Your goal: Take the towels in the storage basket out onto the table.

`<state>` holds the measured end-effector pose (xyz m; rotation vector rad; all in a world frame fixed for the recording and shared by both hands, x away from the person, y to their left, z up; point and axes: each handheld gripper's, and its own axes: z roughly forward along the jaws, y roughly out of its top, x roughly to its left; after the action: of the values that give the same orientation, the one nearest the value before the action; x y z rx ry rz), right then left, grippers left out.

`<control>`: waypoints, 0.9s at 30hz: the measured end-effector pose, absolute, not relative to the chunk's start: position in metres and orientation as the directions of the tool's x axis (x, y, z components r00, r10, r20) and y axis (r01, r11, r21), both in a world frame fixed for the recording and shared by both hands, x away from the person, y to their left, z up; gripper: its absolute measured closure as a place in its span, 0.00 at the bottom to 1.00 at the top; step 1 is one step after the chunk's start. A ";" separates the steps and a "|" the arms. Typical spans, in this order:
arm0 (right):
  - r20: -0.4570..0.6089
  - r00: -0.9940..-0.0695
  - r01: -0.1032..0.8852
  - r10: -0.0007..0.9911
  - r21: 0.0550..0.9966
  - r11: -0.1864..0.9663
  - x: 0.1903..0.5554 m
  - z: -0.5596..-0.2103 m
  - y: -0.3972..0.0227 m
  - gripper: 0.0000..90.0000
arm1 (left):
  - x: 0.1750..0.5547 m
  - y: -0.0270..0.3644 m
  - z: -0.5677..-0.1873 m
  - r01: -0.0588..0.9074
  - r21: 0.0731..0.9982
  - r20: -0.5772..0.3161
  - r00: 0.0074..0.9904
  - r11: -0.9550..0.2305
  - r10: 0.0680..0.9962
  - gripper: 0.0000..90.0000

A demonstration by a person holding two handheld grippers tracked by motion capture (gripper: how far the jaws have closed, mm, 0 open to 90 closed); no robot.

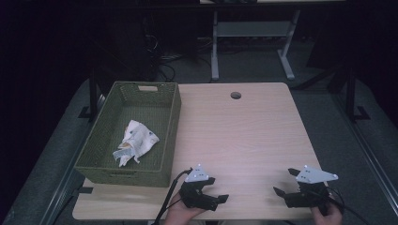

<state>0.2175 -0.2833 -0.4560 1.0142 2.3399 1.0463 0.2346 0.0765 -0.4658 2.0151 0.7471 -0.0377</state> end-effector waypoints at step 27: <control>-0.042 -0.659 0.466 0.751 0.761 0.451 0.215 -0.457 -0.284 0.16 | 0.276 0.052 -0.437 0.501 0.790 -0.289 0.812 -0.353 0.507 0.24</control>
<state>0.2146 -0.2844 -0.4567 1.0294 2.3334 1.0521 0.2757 0.0523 -0.4375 2.0074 0.7482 0.0073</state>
